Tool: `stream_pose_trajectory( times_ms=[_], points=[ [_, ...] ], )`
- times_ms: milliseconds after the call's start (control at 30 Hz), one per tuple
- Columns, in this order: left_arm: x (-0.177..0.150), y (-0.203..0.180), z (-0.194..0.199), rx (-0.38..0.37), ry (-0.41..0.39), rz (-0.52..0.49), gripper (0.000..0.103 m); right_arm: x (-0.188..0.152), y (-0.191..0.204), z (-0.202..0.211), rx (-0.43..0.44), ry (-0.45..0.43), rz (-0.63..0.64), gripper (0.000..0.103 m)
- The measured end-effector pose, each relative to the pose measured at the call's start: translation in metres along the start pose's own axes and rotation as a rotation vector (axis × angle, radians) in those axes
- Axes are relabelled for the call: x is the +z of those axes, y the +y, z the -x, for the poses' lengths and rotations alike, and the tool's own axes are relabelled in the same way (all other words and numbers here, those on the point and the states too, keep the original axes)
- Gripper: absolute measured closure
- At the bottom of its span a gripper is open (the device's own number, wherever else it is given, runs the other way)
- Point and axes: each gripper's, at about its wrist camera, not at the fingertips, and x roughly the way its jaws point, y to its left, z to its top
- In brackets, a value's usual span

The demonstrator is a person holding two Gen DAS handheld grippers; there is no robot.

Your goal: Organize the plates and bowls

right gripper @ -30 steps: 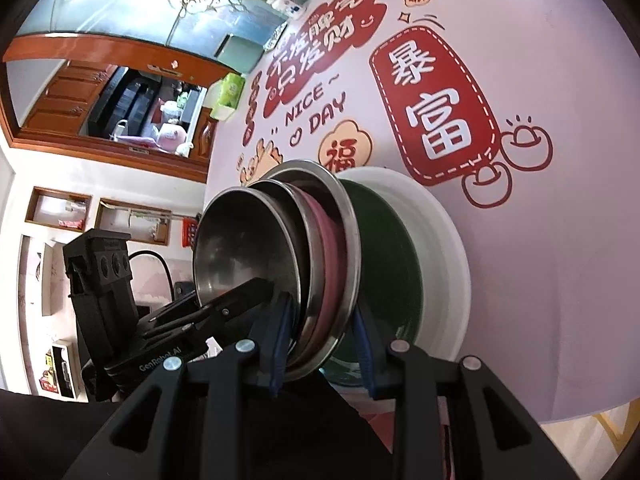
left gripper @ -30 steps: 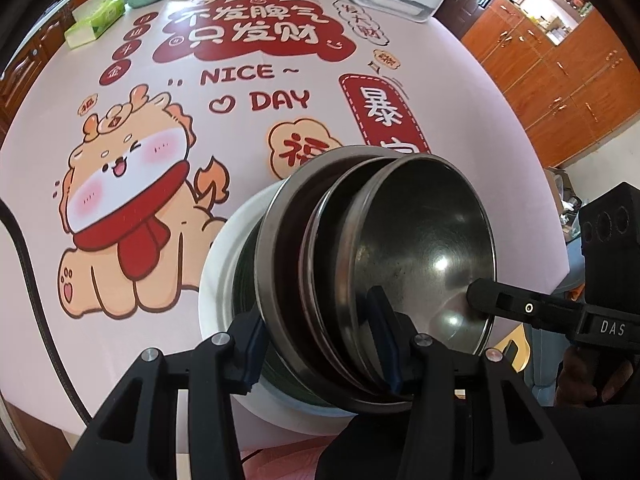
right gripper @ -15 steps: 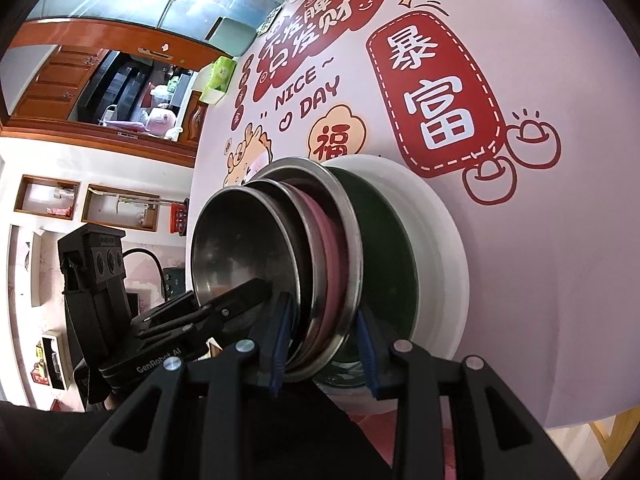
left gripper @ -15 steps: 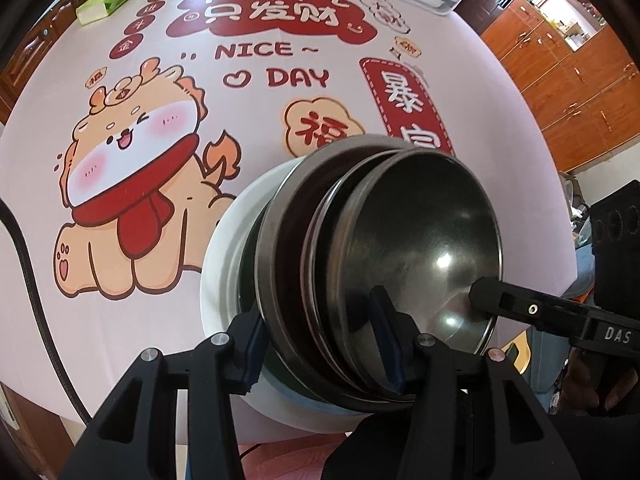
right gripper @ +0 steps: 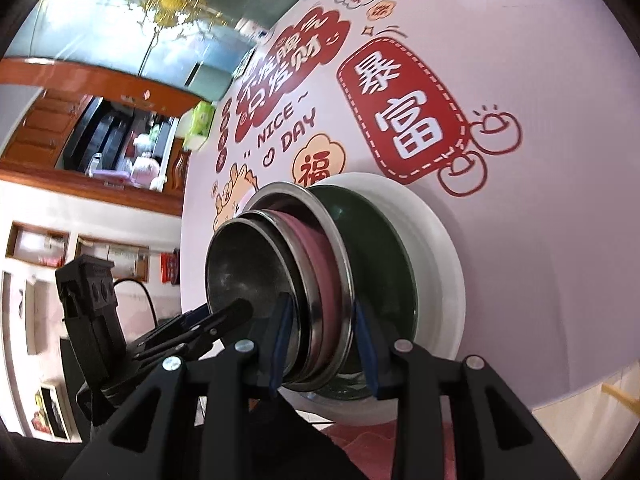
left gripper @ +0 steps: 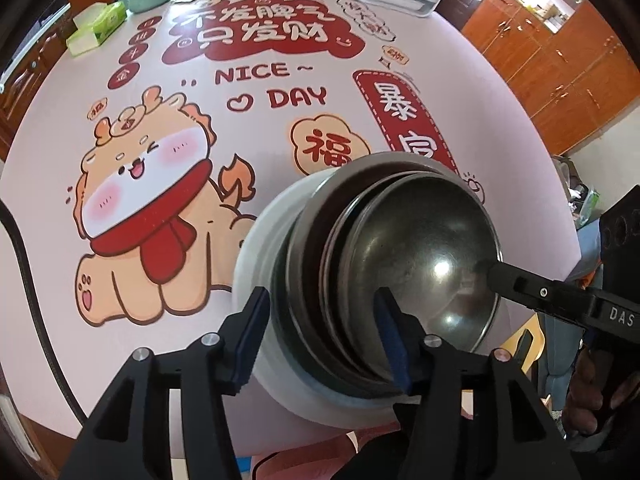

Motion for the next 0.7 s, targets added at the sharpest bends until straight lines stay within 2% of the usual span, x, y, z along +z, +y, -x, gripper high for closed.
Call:
stream_pose_trajectory(
  times_ms=[133,267,367,533,633,700],
  points=[
    [-0.006,0.003,0.017,-0.035,-0.063,-0.052,0.040,-0.014,0.001,0.011,-0.016,-0.070,-0.037,0.071],
    [-0.013,0.005,0.030,-0.076,-0.115,-0.088,0.040,-0.031,0.002,0.020,-0.045,-0.125,-0.061,0.069],
    [-0.019,0.004,0.040,-0.084,-0.134,-0.102,0.040,-0.044,0.005,0.024,-0.045,-0.140,-0.070,0.064],
    [-0.028,0.002,0.066,-0.064,-0.217,-0.057,0.038,-0.047,0.017,0.037,-0.048,-0.125,0.007,0.063],
    [-0.034,0.000,0.080,-0.052,-0.254,-0.013,0.034,-0.047,0.024,0.050,-0.060,-0.132,0.064,0.056],
    [-0.039,-0.003,0.089,-0.037,-0.266,0.025,0.034,-0.048,0.029,0.060,-0.075,-0.140,0.093,0.056]
  ],
)
